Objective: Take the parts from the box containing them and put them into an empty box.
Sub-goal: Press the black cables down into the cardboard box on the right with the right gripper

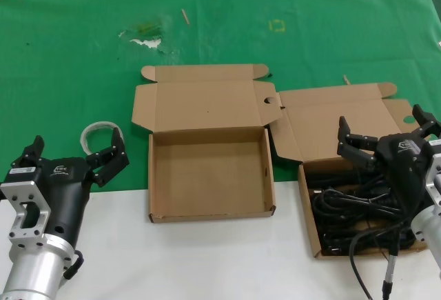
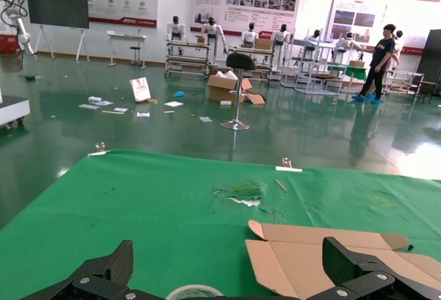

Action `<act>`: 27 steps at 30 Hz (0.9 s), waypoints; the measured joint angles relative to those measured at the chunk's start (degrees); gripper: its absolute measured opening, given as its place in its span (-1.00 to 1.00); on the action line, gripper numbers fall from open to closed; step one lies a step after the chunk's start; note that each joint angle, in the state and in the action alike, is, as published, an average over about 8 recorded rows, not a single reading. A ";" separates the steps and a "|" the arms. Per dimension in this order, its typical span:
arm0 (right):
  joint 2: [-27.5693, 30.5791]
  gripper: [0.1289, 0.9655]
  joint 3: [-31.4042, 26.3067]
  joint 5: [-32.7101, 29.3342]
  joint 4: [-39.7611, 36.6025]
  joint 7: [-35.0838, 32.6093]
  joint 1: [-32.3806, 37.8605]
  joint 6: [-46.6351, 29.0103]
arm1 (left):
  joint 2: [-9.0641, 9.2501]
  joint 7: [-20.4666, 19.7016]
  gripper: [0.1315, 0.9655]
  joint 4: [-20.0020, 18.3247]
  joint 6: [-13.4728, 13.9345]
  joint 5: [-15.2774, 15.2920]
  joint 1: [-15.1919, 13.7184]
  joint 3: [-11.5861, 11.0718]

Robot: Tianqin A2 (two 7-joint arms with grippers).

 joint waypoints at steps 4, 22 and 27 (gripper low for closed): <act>0.00 1.00 0.00 0.00 0.00 0.00 0.00 0.00 | 0.00 0.00 1.00 0.00 0.00 0.00 0.00 0.00; 0.00 1.00 0.00 0.00 0.00 0.00 0.00 0.00 | 0.00 0.00 1.00 0.00 0.00 0.00 0.00 0.00; 0.00 1.00 0.00 0.00 0.00 0.00 0.00 0.00 | 0.00 0.00 1.00 0.00 0.00 0.00 0.00 0.00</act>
